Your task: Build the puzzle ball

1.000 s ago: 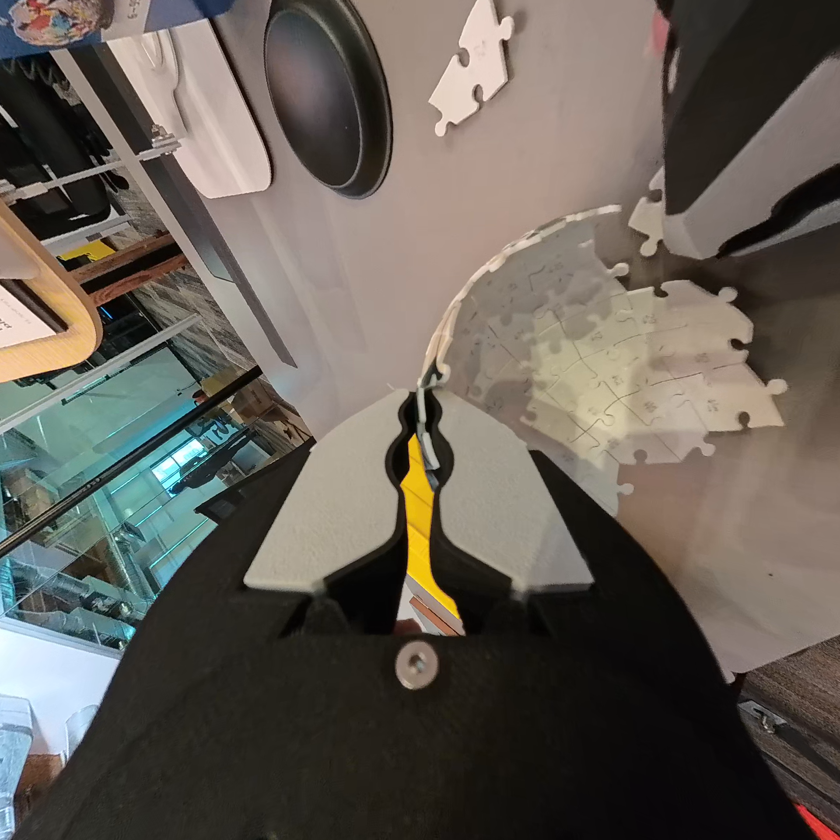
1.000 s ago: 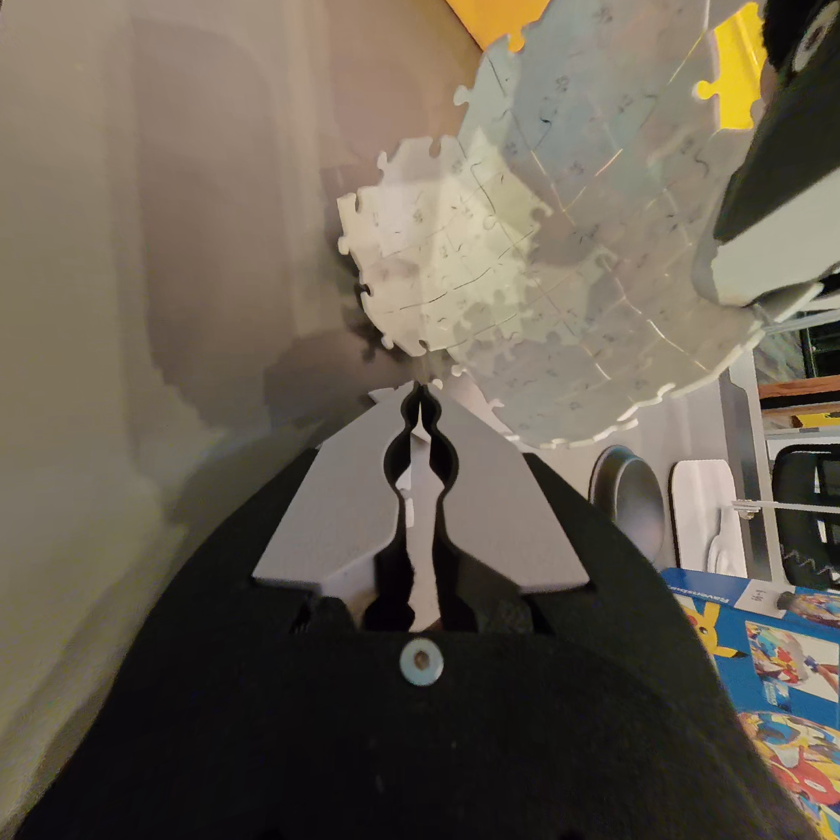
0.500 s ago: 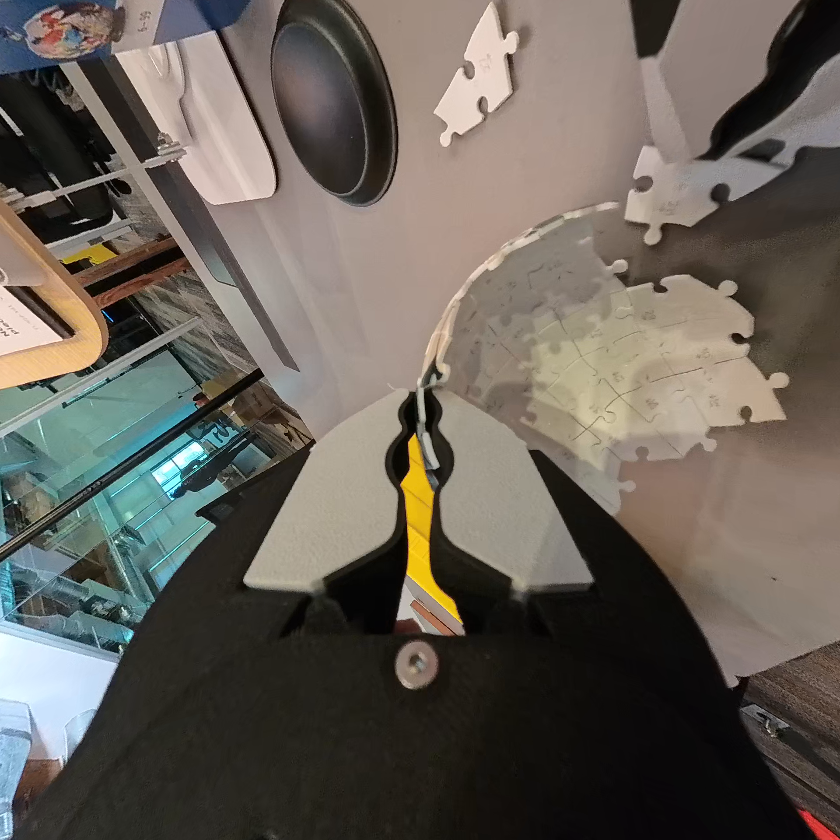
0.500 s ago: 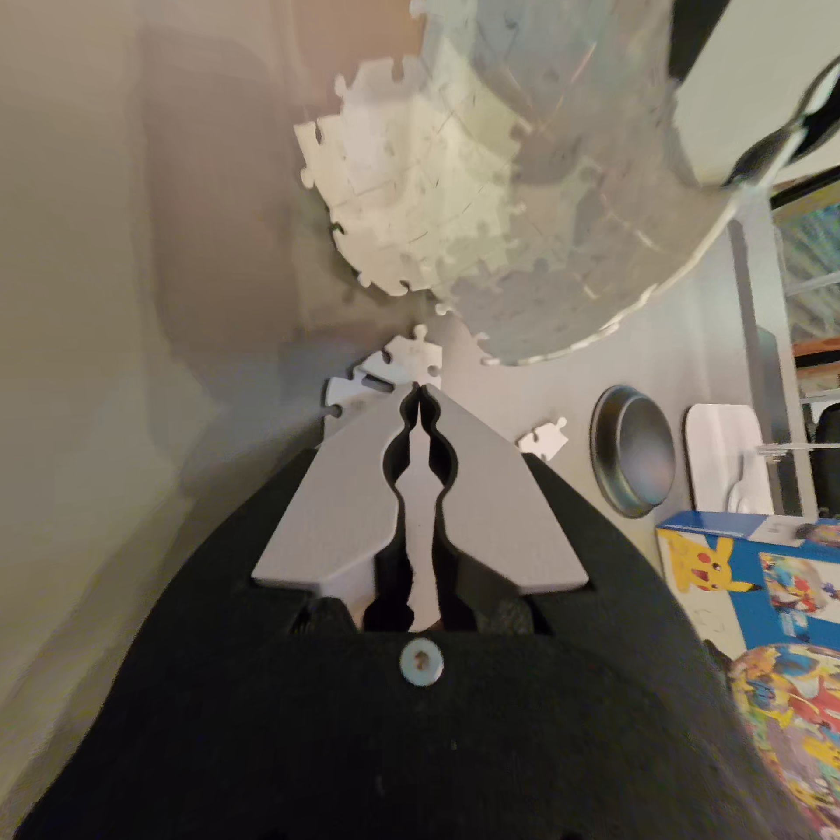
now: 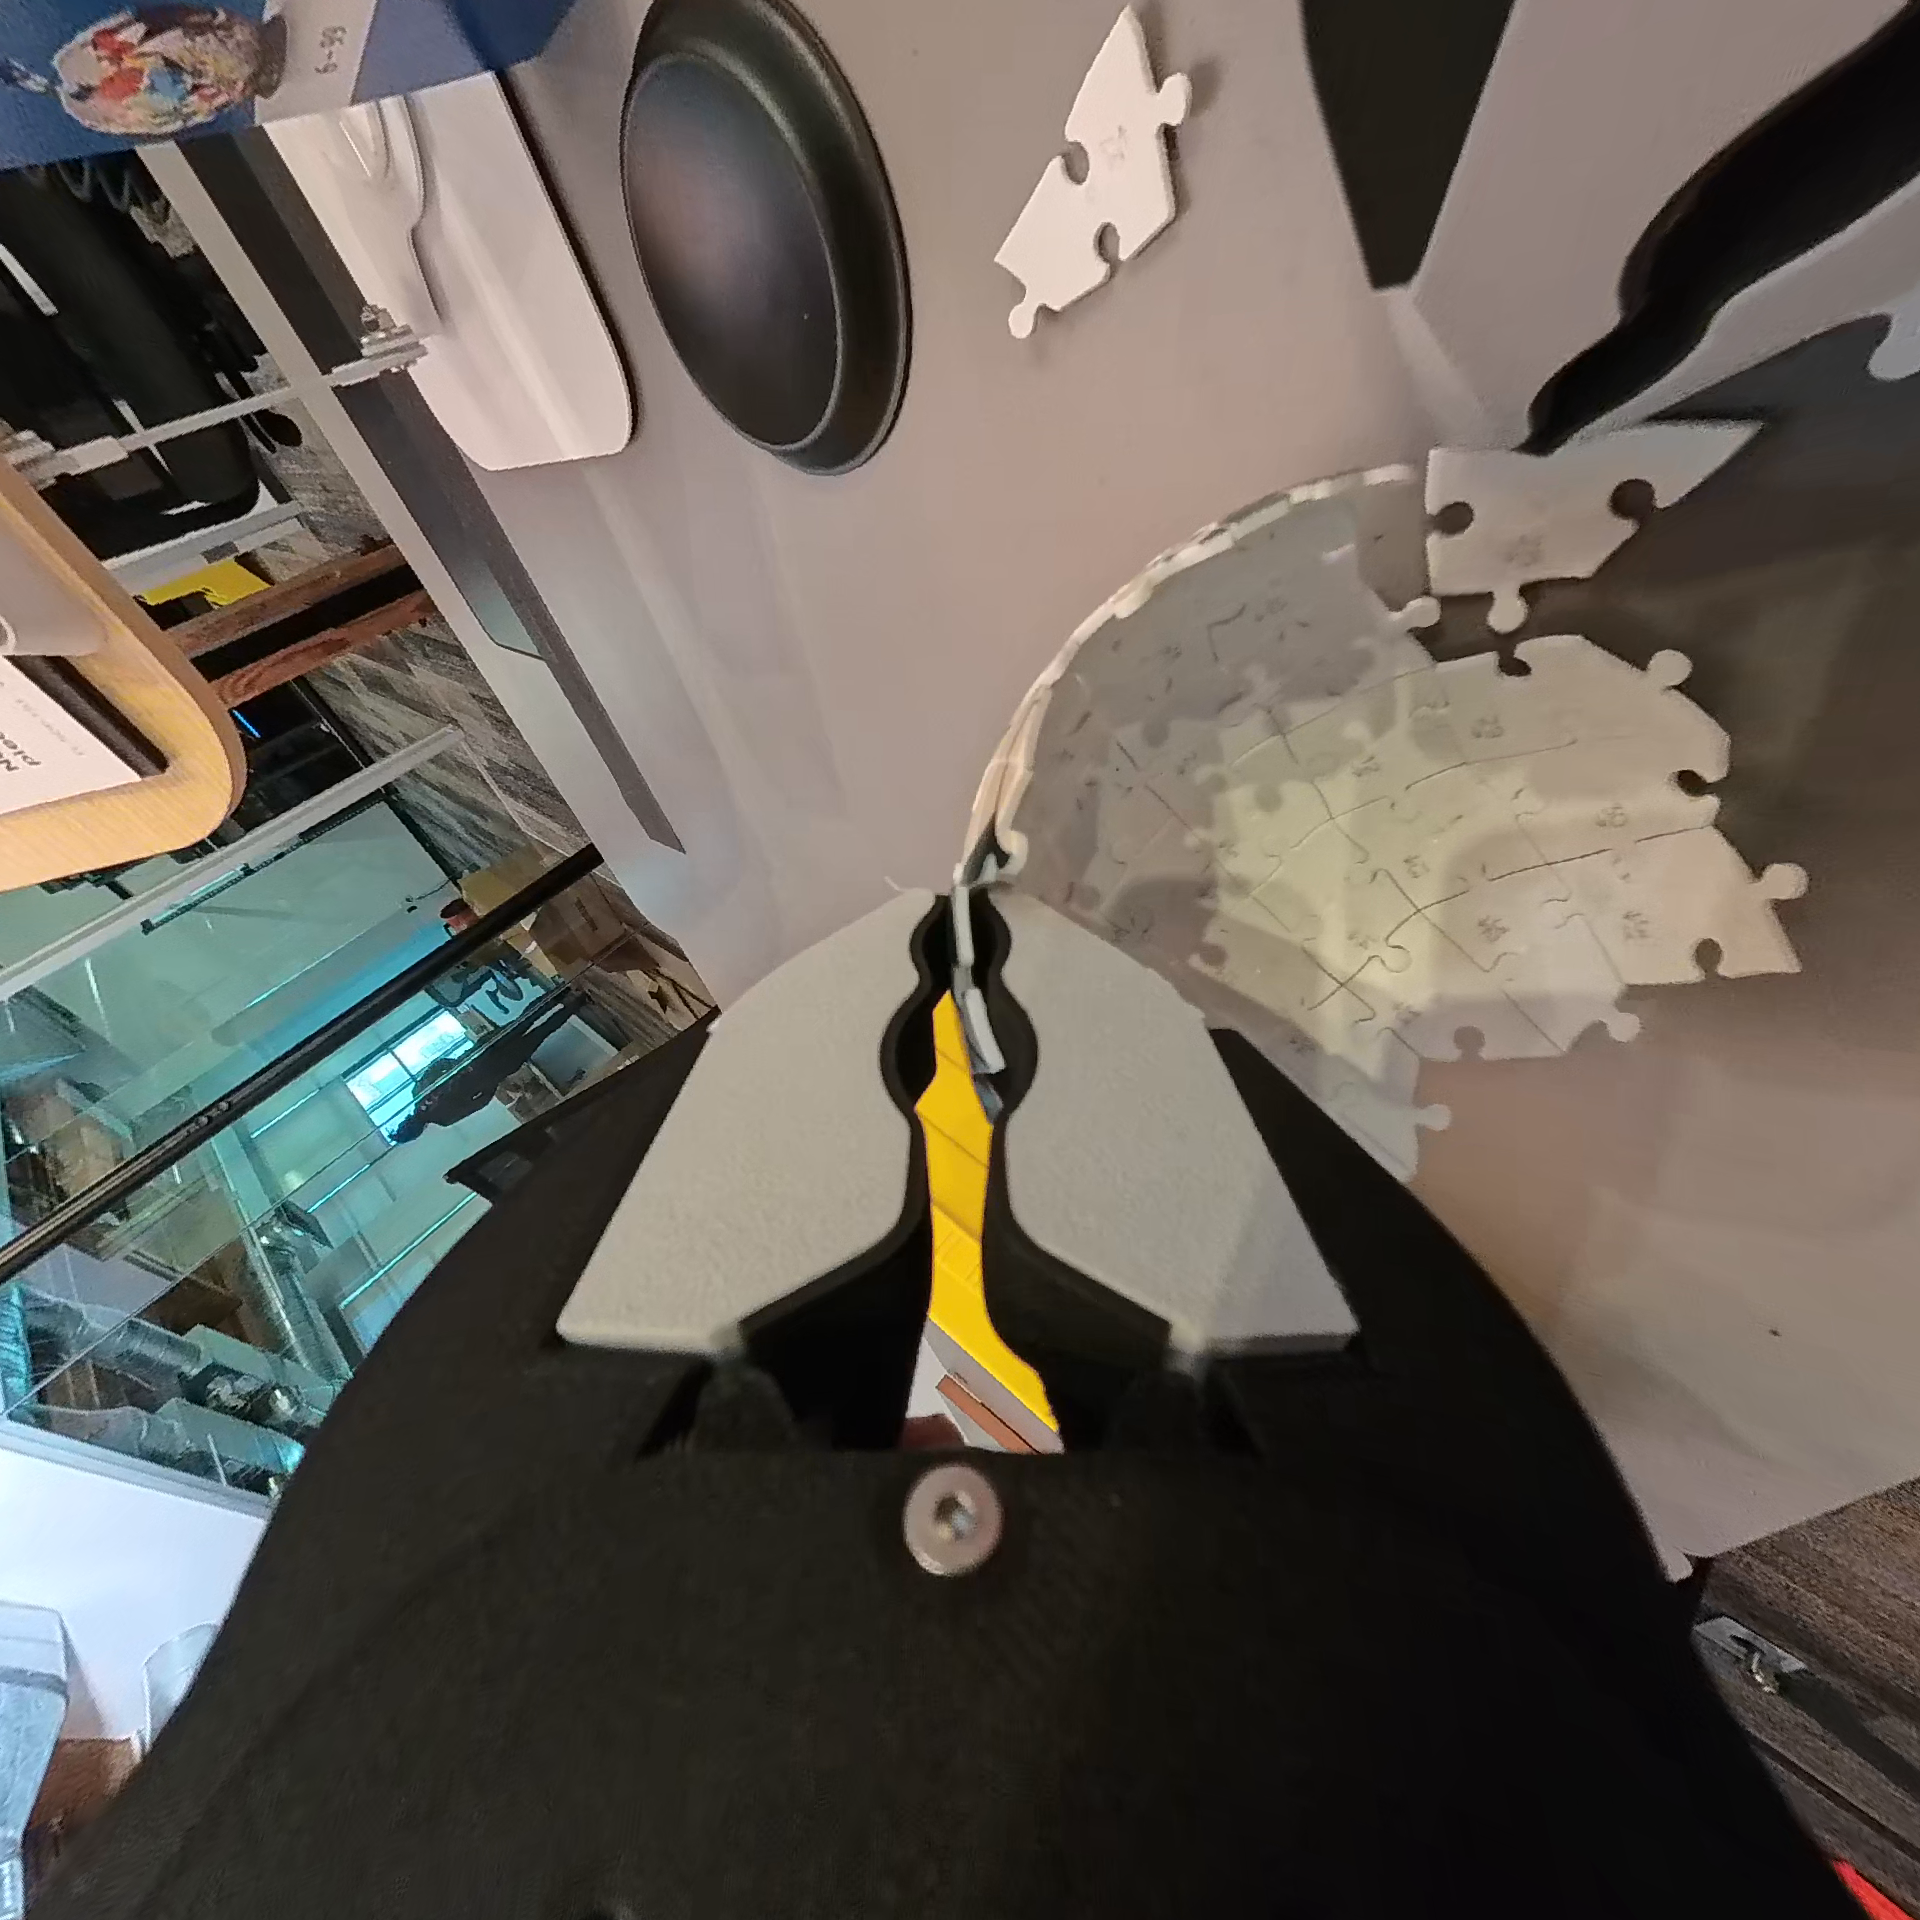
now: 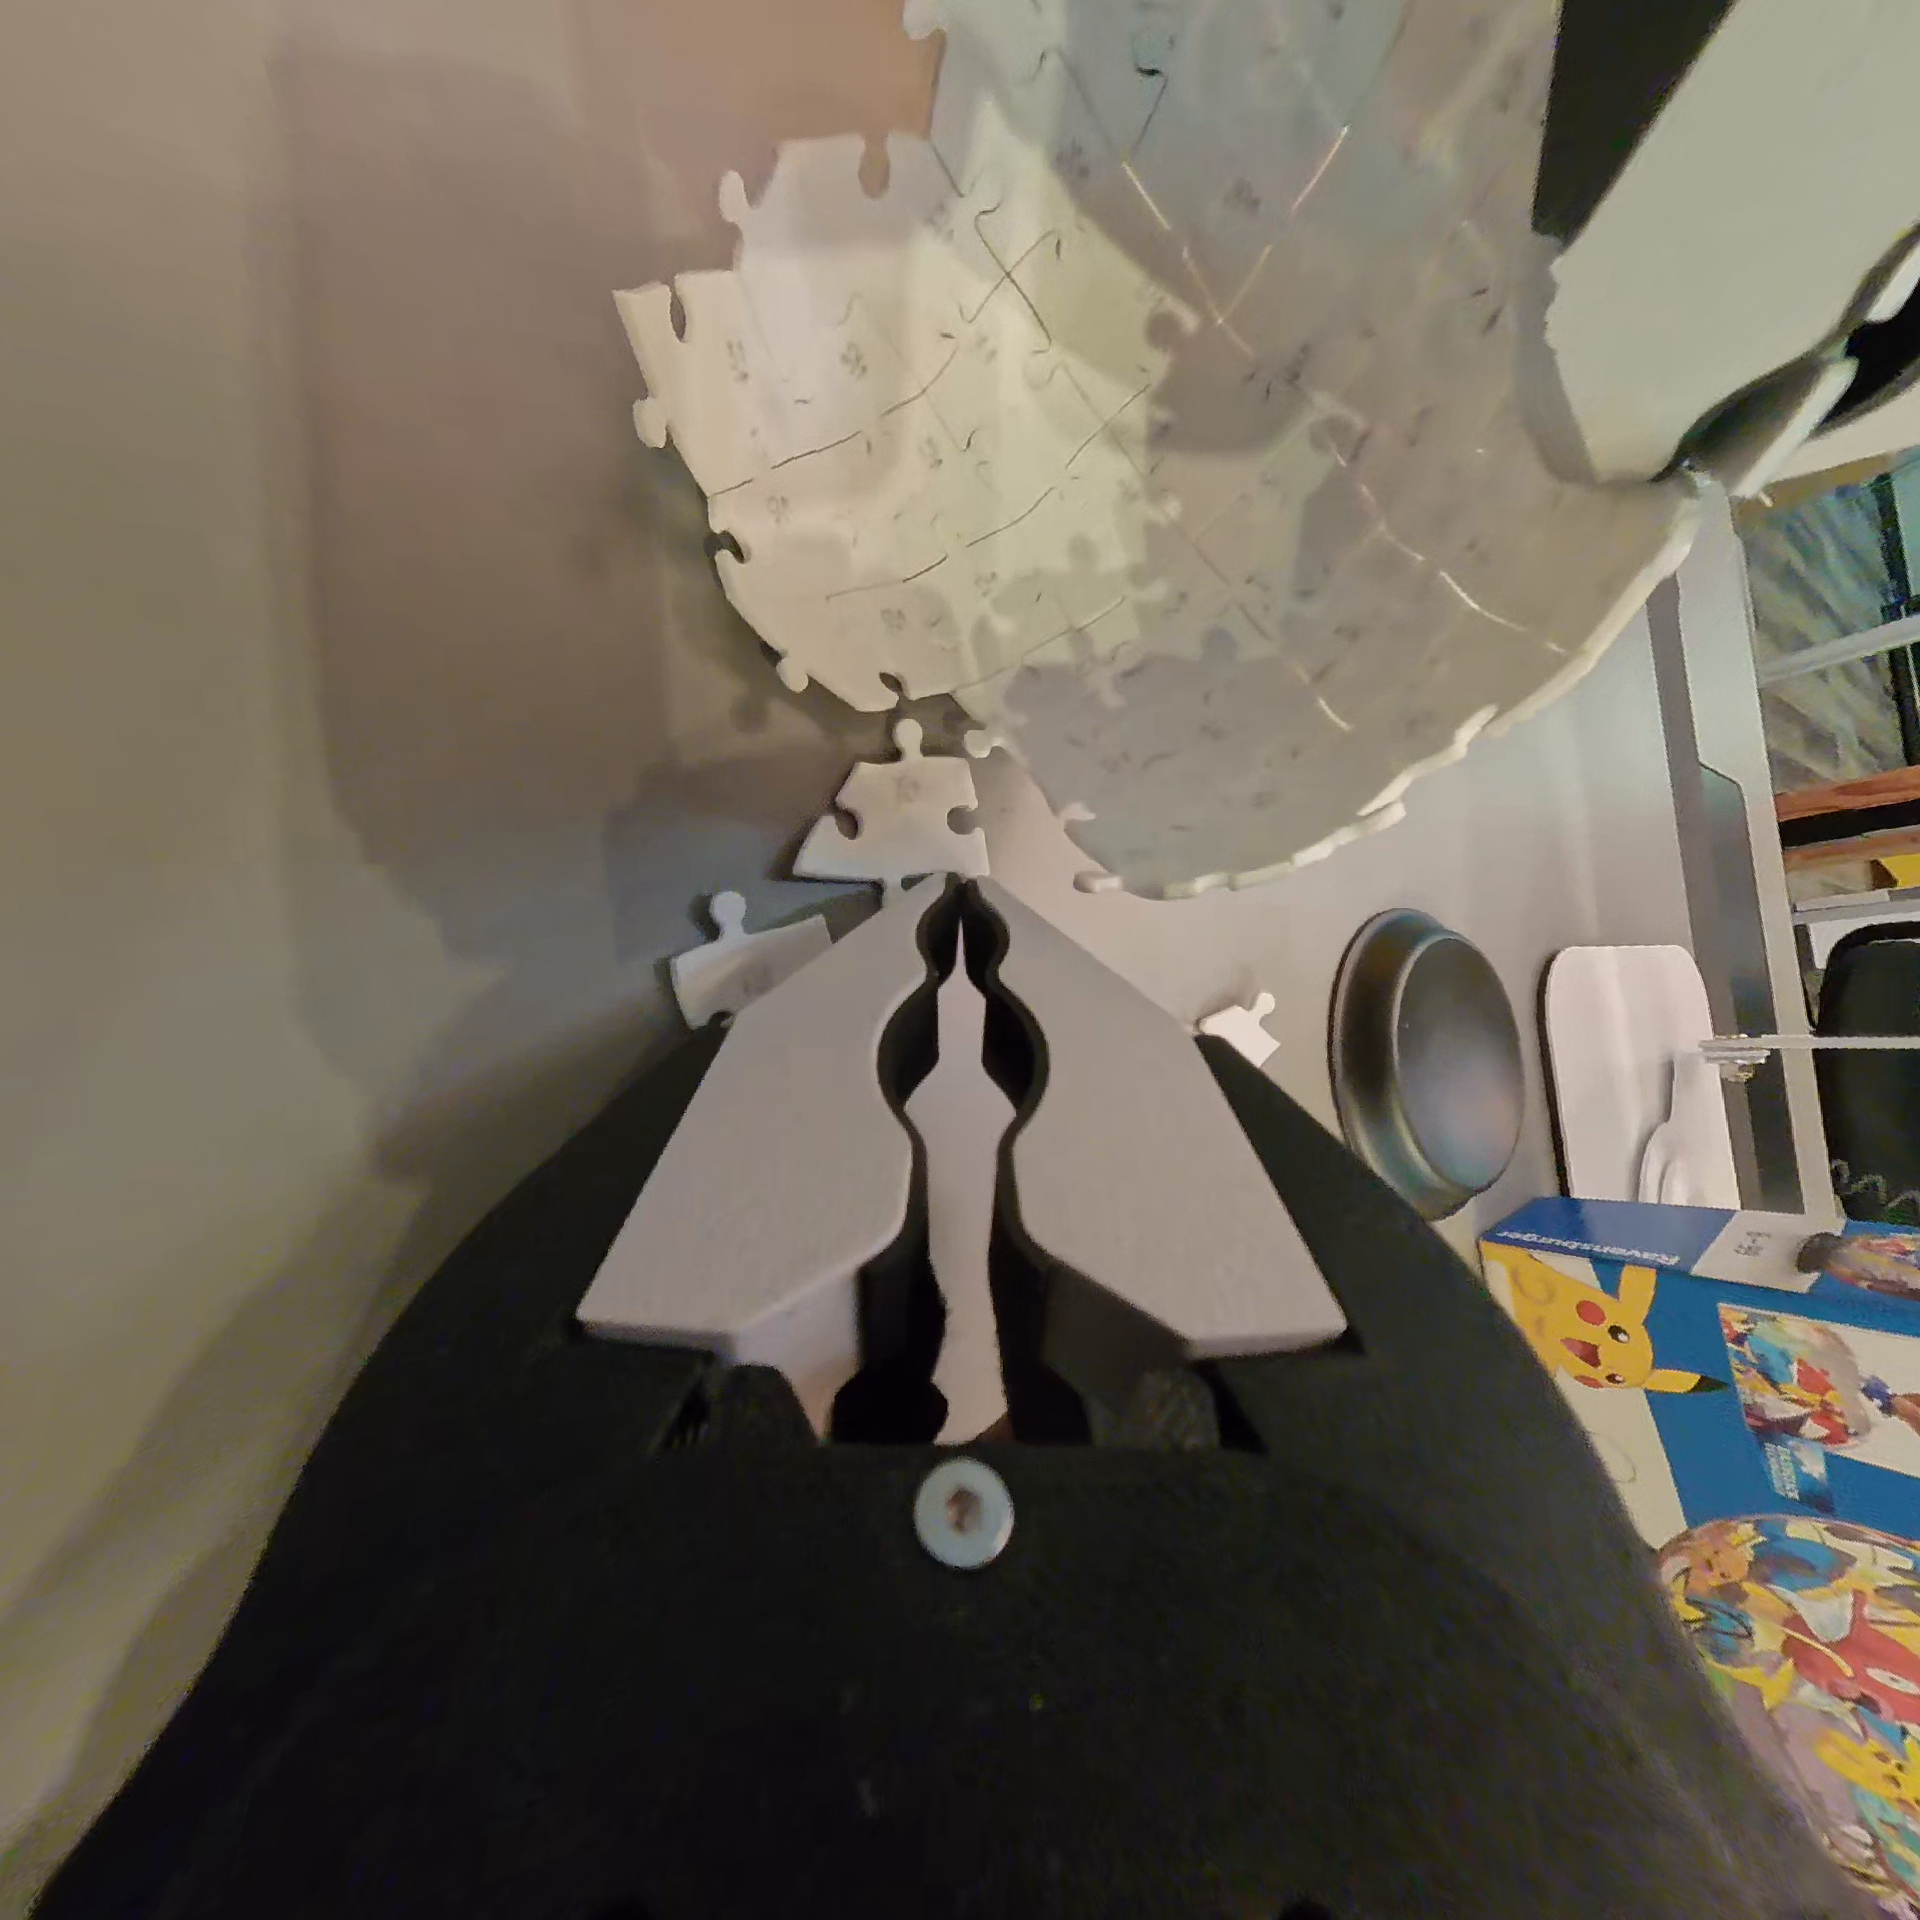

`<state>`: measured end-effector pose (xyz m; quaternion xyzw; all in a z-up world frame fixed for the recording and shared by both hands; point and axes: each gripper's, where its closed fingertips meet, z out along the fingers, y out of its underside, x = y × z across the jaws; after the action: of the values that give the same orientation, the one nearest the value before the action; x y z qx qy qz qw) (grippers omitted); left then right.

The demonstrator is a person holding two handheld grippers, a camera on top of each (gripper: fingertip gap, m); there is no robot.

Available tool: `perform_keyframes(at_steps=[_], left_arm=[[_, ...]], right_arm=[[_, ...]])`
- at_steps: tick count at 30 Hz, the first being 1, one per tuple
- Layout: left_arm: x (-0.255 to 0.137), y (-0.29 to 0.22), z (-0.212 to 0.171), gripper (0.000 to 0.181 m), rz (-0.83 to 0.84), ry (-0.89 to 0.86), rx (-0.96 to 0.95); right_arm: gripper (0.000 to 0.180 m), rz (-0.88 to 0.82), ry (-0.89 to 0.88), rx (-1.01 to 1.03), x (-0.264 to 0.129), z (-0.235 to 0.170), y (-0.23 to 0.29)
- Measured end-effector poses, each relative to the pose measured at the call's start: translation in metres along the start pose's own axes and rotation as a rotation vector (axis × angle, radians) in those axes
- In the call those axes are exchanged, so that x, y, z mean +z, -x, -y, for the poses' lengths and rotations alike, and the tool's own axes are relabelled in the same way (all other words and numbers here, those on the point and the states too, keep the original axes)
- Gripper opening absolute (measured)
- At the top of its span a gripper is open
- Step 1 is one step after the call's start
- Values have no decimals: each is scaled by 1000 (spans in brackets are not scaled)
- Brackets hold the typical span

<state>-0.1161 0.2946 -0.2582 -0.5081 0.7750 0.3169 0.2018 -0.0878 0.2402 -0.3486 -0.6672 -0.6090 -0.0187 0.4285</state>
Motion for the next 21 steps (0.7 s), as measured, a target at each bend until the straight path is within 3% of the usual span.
perform_keyframes(at_steps=[21], left_arm=[[1,3,1,3,10,0,3]], right_arm=[[0,-50,-8,-21,8,5,-4]])
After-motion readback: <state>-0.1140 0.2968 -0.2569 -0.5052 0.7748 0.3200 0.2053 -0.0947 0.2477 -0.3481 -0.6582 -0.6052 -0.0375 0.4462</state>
